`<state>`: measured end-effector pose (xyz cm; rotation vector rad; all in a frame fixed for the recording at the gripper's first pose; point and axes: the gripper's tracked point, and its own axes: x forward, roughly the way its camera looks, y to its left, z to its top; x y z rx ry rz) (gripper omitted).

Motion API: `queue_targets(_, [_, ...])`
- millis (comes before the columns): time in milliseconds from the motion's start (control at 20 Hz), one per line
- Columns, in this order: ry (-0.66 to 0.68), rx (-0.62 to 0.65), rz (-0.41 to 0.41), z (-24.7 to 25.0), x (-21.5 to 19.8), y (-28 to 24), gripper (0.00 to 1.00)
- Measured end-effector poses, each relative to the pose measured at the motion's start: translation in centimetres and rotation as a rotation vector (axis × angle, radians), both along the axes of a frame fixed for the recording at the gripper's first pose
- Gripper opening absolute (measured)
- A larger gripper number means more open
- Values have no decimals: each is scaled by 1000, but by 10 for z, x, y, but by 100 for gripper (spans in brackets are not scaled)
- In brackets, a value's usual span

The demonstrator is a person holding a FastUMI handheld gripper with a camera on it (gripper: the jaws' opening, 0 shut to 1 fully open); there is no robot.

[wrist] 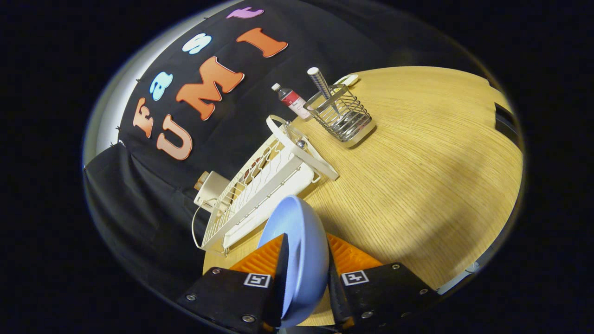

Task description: Take the plate from the dish rack, then take the spoon from the basket and place it into the plate.

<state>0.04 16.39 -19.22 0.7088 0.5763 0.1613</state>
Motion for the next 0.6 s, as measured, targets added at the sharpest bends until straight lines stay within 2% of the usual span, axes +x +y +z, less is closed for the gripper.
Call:
queue_targets(200, [-22,-85,-11,4,3,-14,72])
queue_targets(400, [-94,-258,-55,21,12,-43,94])
queue_targets(600, [-199,-404,-113,57,20,-65,99])
